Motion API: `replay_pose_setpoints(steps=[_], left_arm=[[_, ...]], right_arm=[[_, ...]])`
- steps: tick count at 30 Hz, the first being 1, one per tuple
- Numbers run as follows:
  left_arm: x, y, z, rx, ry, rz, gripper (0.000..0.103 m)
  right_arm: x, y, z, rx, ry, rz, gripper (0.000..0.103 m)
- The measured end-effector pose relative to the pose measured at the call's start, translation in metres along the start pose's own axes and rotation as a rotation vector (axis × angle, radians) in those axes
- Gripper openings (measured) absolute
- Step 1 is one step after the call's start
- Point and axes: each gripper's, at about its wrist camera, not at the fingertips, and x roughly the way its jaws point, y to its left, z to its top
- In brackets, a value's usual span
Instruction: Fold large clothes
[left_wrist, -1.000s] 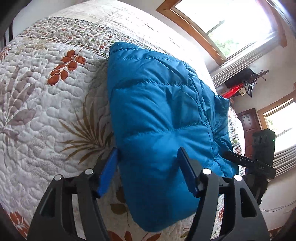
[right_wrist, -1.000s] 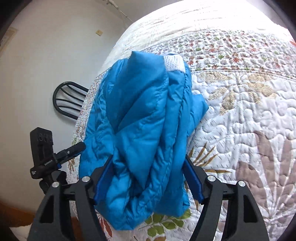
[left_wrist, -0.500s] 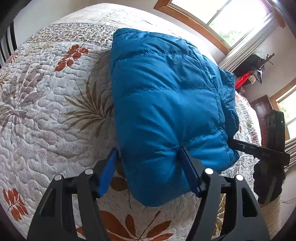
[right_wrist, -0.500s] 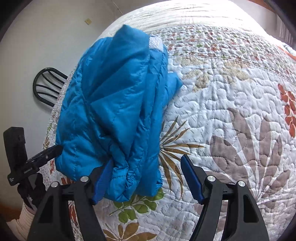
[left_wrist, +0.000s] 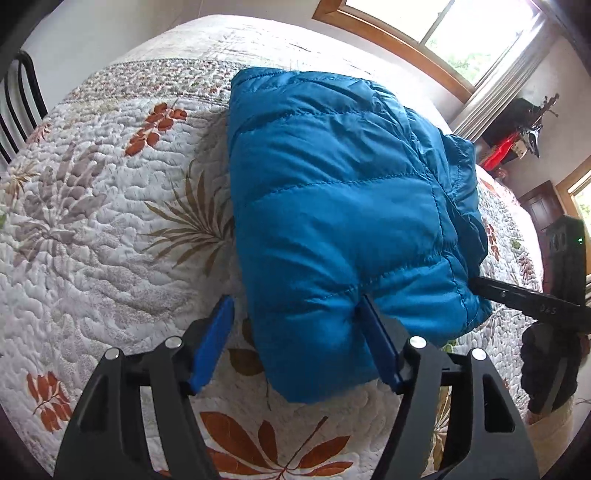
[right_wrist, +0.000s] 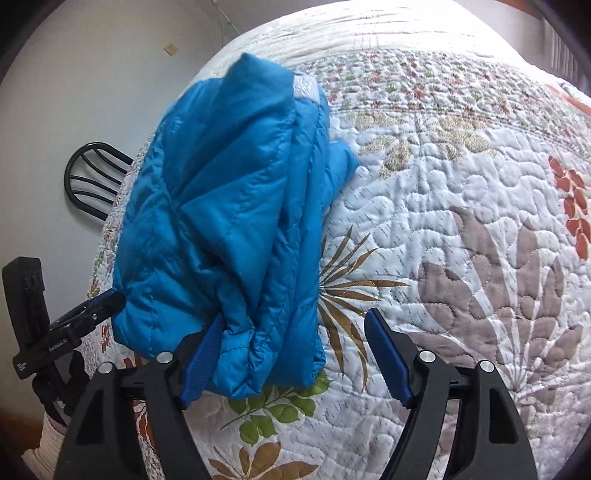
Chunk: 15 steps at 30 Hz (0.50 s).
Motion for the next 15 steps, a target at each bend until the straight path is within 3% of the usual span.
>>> replay_pose_setpoints(steps=[3, 9, 15], left_arm=[[-0.018, -0.008, -0.007, -0.011, -0.008, 0.009, 0.073], [-0.056, -0.032, -0.025, 0.018, -0.055, 0.11, 0.088], [-0.086, -0.046, -0.049, 0.016, -0.083, 0.154, 0.091]], right_arm=[[-0.026, 0.015, -0.004, -0.035, -0.027, -0.03, 0.085], [-0.066, 0.044, -0.03, -0.116, -0.075, -0.132, 0.094], [-0.092, 0.065, -0.055, -0.124, -0.119, -0.181, 0.095]])
